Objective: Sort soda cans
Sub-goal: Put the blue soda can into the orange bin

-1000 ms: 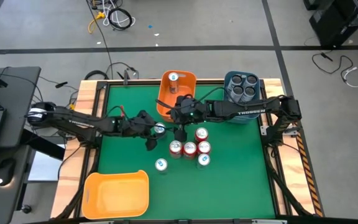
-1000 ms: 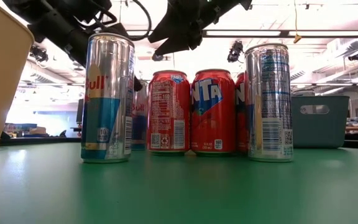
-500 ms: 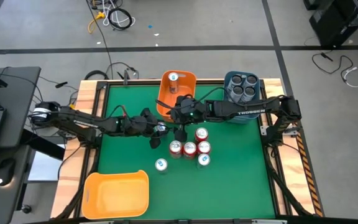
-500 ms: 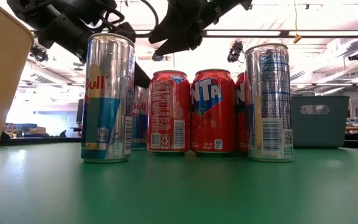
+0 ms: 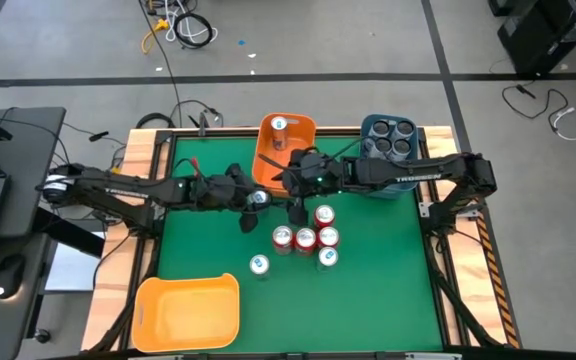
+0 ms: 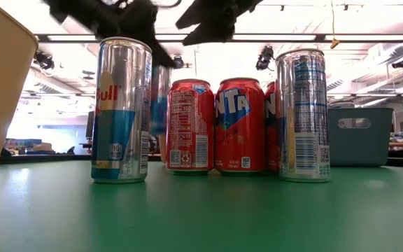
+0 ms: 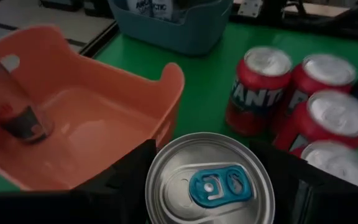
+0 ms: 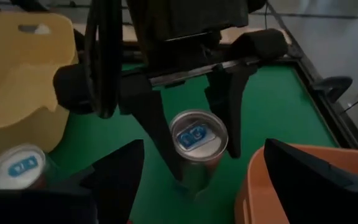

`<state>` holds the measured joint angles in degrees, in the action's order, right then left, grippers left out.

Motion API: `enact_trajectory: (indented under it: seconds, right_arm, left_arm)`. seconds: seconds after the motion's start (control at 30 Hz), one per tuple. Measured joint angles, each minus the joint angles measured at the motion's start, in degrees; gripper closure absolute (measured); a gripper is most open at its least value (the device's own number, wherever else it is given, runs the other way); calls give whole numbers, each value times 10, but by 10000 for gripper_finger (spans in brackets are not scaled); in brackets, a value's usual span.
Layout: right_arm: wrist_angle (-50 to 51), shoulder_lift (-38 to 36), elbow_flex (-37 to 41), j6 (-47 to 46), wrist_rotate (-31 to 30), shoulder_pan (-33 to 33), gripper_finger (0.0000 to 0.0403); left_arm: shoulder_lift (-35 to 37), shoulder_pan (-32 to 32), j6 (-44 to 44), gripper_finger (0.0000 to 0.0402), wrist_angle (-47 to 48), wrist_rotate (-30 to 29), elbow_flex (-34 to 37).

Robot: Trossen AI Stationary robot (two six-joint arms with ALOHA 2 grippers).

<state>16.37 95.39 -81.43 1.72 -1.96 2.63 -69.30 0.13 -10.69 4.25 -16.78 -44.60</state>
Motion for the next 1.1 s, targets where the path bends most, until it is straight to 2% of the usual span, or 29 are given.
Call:
enact_trajectory:
  seconds: [0.23,0.4,0.67,0.77,0.87,1.1]
  right_arm:
    - [17,-46,0,0,-5,-10,83]
    - [54,-87,0,12,-53,-21,90]
    - [143,-149,0,-2,-141,-14,120]
    - [186,-163,0,-8,-184,-2,151]
    - [216,-169,0,-15,-212,15,200]
    - [217,-169,20,-13,-214,57,341]
  left_arm:
    - [0,10,52,171,111,10,-131]
    - [0,49,87,171,135,17,-193]
    - [-40,163,94,171,113,143,-239]
    - [-82,196,104,171,101,179,-261]
    - [-134,222,116,171,96,190,-295]
    - [-276,266,131,171,94,190,-401]
